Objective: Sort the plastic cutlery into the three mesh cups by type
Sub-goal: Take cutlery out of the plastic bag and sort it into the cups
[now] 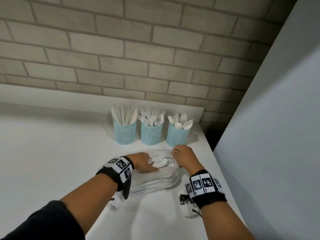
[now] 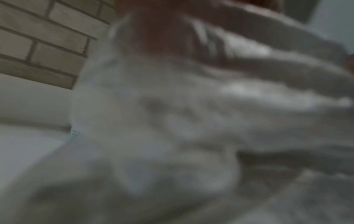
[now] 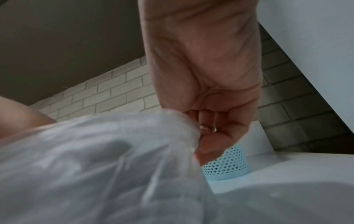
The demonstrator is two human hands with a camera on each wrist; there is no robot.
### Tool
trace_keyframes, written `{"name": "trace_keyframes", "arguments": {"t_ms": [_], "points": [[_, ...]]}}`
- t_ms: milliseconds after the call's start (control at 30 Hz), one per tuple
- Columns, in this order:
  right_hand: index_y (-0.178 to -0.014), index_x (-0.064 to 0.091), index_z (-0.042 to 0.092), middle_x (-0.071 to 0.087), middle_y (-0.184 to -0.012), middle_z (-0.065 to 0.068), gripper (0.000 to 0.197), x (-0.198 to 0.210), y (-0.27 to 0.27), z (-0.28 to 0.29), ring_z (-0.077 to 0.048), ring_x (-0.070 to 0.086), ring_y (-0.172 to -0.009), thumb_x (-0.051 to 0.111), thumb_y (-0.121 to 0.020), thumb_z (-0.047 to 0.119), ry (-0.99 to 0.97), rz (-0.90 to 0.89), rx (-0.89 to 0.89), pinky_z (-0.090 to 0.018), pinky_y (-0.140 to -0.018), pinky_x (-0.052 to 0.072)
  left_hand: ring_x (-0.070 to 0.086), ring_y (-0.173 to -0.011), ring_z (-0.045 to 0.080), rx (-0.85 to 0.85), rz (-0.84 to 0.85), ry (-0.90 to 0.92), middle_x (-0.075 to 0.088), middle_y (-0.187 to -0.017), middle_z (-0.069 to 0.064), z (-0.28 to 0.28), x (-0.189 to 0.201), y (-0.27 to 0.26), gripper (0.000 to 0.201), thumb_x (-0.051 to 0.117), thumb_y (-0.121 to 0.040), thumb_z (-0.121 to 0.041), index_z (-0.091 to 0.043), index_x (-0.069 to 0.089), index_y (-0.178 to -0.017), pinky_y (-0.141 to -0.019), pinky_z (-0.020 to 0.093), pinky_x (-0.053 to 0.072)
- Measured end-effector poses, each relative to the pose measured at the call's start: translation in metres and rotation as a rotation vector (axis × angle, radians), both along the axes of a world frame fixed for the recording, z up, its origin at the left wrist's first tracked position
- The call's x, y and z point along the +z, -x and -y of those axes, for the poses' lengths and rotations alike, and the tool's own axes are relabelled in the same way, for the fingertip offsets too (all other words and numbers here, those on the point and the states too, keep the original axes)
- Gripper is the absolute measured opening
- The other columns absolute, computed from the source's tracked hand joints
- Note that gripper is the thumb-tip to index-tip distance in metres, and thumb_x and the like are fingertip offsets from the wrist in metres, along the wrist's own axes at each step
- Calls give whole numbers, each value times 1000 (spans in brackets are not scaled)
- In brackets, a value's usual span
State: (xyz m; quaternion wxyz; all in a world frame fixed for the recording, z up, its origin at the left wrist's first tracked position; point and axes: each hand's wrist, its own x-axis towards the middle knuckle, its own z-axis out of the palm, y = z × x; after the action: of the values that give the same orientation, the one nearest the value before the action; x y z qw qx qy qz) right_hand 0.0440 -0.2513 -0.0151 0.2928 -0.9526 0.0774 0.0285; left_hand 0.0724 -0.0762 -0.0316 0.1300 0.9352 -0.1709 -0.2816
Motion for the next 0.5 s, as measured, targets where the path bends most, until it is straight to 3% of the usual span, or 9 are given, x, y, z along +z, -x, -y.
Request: {"name": "trace_keyframes", "arguments": {"t_ms": [67,167,300,433,500], "points": [[-97,65,2,63,-103,-12,22,0,1,-1,-30,60,-93,45,-94,11,-48,17,-31,-41,-75,57,49,-119,25,-37,20,-4,51,-134,8,-1,3,2,60,50,-88,-54,-9,47,-128,-96,29,38],[-95,63,4,60,-95,-8,19,2,3,-3,-28,61,-86,46,-94,12,-99,28,-67,-40,-66,59,51,-101,23,-59,73,71,56,-125,13,-3,7,7,40,55,-91,-41,-8,52,-112,-81,26,37],[-88,62,4,58,-90,-9,18,5,5,0,-32,63,-88,45,-93,10,-151,25,-100,-44,-70,59,54,-102,24,-85,235,140,61,-114,10,-9,12,9,37,58,-89,-38,-5,58,-107,-79,28,38],[-83,58,9,61,-88,-11,18,8,5,3,-28,60,-72,43,-93,7,-185,-4,-118,-33,-56,57,48,-75,13,-23,212,313,56,-83,-1,-17,16,6,21,63,-87,-33,-14,56,-80,-59,17,32],[-79,55,9,62,-84,-11,19,9,5,3,-23,56,-60,41,-91,5,-207,-26,-129,-32,-55,54,56,-77,14,28,121,437,62,-87,3,-20,18,4,15,61,-90,-26,-11,62,-88,-68,19,42]]}}
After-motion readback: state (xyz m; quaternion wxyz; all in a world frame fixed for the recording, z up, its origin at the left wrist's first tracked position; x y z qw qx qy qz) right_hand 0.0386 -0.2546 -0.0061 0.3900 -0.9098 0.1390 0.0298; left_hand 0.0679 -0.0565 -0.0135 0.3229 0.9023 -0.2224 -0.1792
